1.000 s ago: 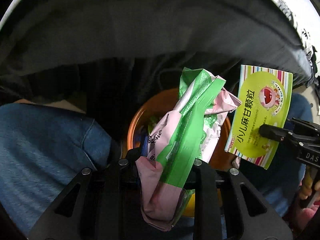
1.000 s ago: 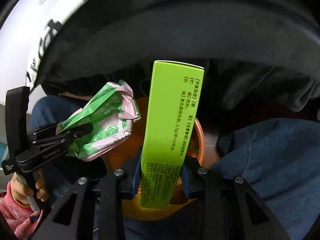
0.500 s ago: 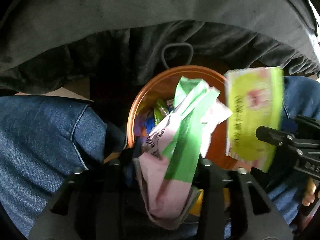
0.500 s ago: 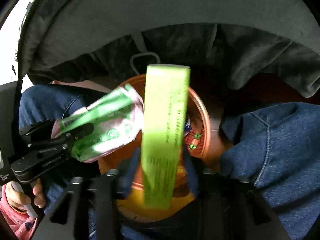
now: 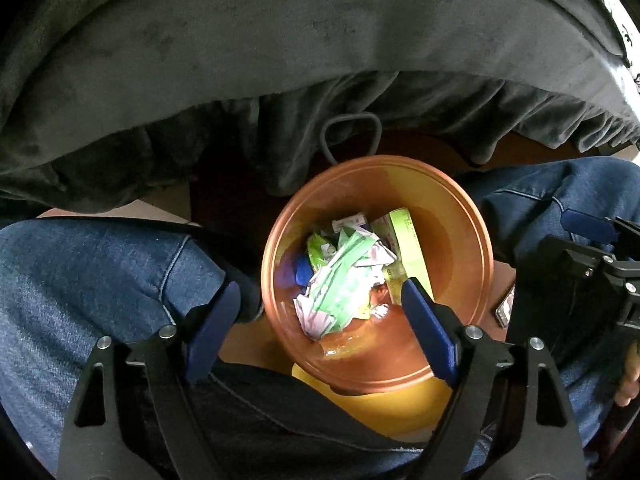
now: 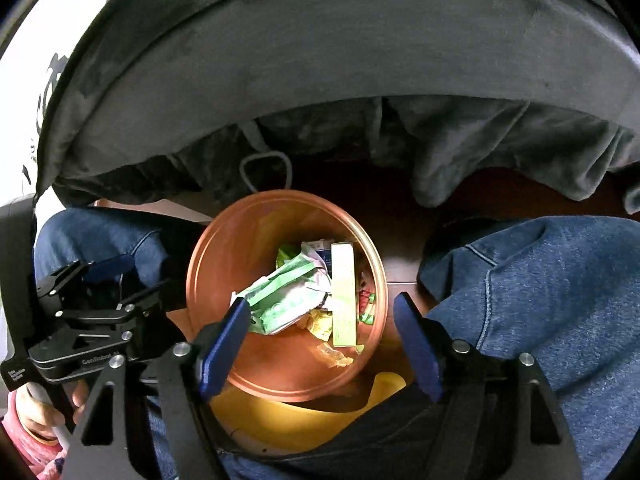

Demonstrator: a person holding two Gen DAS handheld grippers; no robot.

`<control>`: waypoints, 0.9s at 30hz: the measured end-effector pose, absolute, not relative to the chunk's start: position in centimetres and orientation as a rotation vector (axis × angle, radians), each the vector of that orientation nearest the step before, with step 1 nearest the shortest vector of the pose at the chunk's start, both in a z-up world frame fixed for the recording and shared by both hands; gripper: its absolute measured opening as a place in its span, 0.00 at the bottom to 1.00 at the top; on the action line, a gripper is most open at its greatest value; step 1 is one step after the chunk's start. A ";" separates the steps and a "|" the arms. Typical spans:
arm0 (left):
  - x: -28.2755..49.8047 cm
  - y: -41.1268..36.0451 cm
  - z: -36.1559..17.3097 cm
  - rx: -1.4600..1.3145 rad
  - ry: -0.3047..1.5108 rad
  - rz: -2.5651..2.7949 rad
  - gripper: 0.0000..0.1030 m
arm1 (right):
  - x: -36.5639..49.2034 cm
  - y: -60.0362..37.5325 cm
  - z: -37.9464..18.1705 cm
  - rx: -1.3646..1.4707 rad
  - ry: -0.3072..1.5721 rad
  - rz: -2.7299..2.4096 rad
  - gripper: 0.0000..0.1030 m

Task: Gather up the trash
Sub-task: 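Grasp the white-blue wrapper with the left tool while the right tool grasps the white box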

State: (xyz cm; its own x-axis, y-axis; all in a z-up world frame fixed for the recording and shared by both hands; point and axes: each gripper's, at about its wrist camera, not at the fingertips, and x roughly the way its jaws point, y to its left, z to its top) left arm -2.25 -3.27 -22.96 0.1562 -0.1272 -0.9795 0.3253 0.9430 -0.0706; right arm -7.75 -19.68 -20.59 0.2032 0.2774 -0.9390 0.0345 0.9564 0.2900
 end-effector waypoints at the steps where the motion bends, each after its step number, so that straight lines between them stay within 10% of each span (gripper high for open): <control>1: -2.4 -3.3 -22.7 0.174 1.373 -0.325 0.78 | -7.8 -19.7 -20.6 0.272 1.359 0.171 0.70; 27: 4.1 2.6 -2.0 0.022 0.838 -0.246 0.90 | 7.8 -18.8 1.0 0.161 0.679 0.302 0.94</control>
State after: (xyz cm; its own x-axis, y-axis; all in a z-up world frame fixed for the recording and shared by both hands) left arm 4.11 2.64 -1.97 0.6419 -0.2070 -0.7383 0.2247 0.9714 -0.0770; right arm 7.80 -18.76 1.03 0.7369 0.3258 -0.5924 -0.2216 0.9442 0.2436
